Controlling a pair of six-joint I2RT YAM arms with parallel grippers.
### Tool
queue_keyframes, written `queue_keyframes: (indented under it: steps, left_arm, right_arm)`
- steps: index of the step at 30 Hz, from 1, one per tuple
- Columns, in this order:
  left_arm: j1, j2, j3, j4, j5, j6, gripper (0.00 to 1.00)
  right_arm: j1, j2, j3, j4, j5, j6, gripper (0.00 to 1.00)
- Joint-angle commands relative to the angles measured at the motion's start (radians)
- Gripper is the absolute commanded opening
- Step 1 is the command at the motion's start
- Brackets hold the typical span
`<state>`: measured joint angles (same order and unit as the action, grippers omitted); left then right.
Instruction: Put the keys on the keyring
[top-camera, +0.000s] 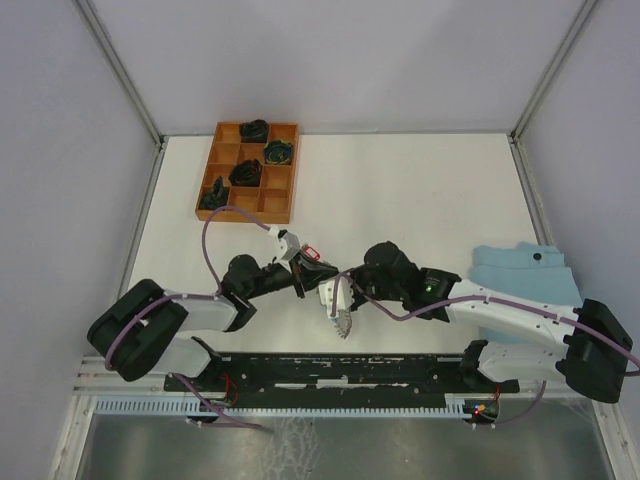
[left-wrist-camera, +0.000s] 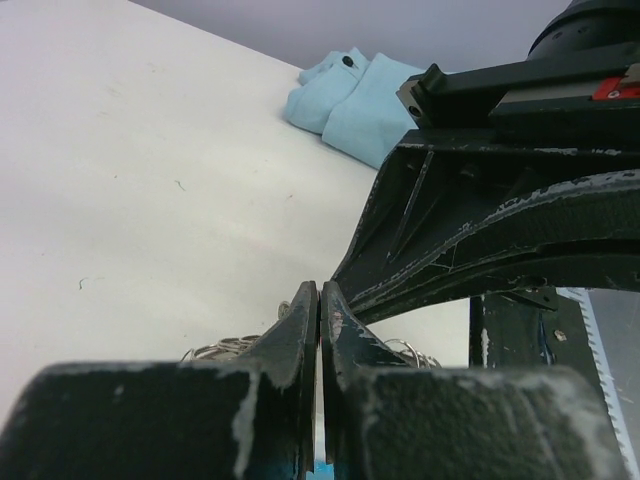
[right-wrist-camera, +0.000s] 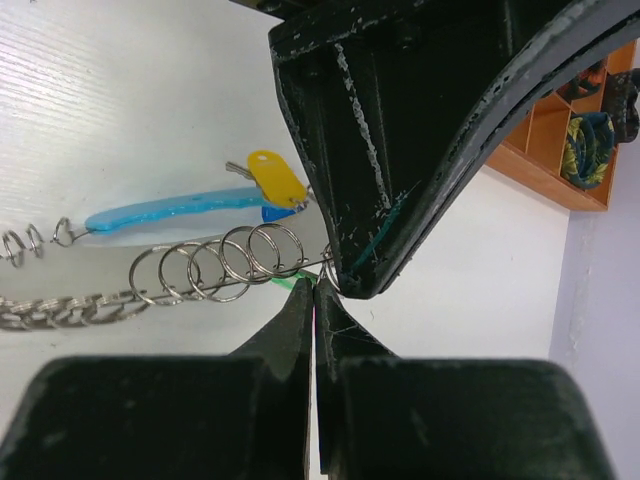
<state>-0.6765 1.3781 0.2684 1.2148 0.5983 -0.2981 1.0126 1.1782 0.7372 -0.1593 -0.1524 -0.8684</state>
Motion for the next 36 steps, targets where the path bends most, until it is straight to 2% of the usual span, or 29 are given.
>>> queue_keyframes:
  steps: [1, 2, 5, 8, 14, 19, 25, 29, 32, 33, 36]
  left_arm:
    - [-0.006, -0.043, -0.017, 0.122, -0.032, -0.003, 0.03]
    - [-0.006, -0.051, -0.021, 0.099, -0.032, 0.007, 0.06]
    - [-0.005, -0.075, -0.034, 0.051, -0.025, 0.036, 0.28]
    - [-0.004, -0.104, -0.044, 0.006, -0.018, 0.071, 0.36]
    - [-0.005, -0.134, 0.002, -0.158, 0.062, 0.158, 0.41]
    - [-0.005, -0.113, 0.039, -0.220, 0.135, 0.202, 0.43]
    - [-0.004, -0.077, 0.077, -0.267, 0.150, 0.261, 0.44]
    - [-0.004, -0.046, 0.116, -0.316, 0.163, 0.303, 0.44]
    - [-0.004, -0.027, 0.140, -0.334, 0.182, 0.321, 0.39]
    - [-0.005, -0.022, 0.145, -0.340, 0.193, 0.324, 0.35]
    - [-0.005, -0.010, 0.163, -0.371, 0.232, 0.338, 0.06]
  right_arm:
    - [0.001, -0.021, 0.026, -0.027, 0.033, -0.018, 0.01]
    - [0.000, -0.025, 0.039, -0.047, 0.035, -0.026, 0.01]
    - [-0.001, -0.036, 0.069, -0.088, 0.029, -0.048, 0.00]
    - [-0.001, -0.037, 0.105, -0.132, 0.026, -0.078, 0.01]
    - [0.000, -0.012, 0.168, -0.220, -0.003, -0.132, 0.01]
    - [0.000, 0.000, 0.190, -0.254, -0.019, -0.152, 0.01]
    - [0.001, 0.005, 0.208, -0.278, -0.052, -0.167, 0.00]
    - [0.000, 0.009, 0.216, -0.285, -0.062, -0.173, 0.00]
    - [0.001, 0.009, 0.220, -0.289, -0.067, -0.176, 0.01]
    - [0.001, 0.007, 0.221, -0.289, -0.067, -0.176, 0.01]
    - [0.000, 0.005, 0.221, -0.299, -0.059, -0.177, 0.00]
